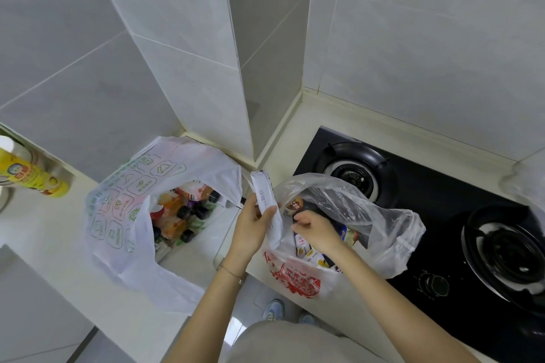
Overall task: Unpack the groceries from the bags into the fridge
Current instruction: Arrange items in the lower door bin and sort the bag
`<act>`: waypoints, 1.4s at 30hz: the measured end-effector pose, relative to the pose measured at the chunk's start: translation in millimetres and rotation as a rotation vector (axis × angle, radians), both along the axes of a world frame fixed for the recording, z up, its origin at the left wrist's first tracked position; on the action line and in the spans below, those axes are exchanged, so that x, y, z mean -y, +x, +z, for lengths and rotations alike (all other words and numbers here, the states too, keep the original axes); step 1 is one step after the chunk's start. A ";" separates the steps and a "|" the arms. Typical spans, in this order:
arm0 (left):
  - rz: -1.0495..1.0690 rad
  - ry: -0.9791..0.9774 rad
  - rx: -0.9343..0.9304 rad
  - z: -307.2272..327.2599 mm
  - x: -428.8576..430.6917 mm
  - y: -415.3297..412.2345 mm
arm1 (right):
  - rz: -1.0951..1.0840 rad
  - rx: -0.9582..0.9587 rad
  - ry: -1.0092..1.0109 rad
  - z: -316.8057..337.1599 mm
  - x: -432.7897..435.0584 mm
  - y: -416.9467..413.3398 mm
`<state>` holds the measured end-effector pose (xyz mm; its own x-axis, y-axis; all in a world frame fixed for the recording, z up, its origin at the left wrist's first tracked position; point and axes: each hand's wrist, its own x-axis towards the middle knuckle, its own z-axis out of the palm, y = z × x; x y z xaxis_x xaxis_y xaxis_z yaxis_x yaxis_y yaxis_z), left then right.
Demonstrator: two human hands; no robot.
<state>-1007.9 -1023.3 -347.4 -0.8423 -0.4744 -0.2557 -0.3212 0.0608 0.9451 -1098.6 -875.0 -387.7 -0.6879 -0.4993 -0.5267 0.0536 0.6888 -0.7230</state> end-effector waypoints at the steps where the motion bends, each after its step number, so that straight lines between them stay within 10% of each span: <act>1: -0.024 -0.013 0.023 -1.2 2.2 0.4 | 0.063 -0.006 0.023 -4.5 4.9 1.2; 15: -0.041 -0.127 0.153 -11.5 16.7 11.0 | 0.195 -0.190 0.364 -33.0 37.0 14.4; 42: -0.181 -0.064 -0.032 14.9 5.3 -11.9 | -0.458 -0.069 -0.279 52.8 -34.7 -2.6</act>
